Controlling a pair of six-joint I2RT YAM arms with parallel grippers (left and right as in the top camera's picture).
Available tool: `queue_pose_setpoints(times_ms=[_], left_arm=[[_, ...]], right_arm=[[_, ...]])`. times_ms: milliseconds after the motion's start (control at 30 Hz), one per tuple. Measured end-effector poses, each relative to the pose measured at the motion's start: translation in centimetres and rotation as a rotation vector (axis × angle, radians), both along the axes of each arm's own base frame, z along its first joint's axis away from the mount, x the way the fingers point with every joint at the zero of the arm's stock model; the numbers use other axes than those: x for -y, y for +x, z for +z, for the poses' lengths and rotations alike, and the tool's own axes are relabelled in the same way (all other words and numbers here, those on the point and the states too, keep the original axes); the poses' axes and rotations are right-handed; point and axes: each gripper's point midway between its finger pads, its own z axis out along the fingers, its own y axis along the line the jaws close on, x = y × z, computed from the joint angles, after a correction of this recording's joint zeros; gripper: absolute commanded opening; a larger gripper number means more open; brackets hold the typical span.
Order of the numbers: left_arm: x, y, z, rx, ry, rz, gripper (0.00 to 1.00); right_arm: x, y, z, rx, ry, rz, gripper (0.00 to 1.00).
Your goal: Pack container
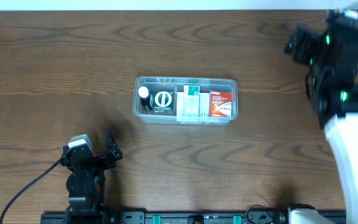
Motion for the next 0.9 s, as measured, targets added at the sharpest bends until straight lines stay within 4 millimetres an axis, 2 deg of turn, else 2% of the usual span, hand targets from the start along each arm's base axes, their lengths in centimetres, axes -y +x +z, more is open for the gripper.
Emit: queue_pose_setpoints(times_ms=[200, 467, 600, 900], left_arm=[[0.0, 0.0, 0.0, 0.0, 0.0, 0.001, 0.98], [0.0, 0.0, 0.0, 0.0, 0.0, 0.0, 0.98], [0.0, 0.0, 0.0, 0.0, 0.0, 0.0, 0.98], [0.0, 0.0, 0.0, 0.0, 0.0, 0.001, 0.98]], right_arm=[[-1.0, -3.0, -2.7, 0.087, -0.095, 0.097, 0.99], [-2.2, -9.4, -5.0, 0.194, -0.18, 0.194, 0.99], [-2.9, -12.1, -7.4, 0.226, -0.179, 0.231, 0.99], [-4.2, -15.0, -11.7, 0.275, -0.164, 0.305, 0.99]])
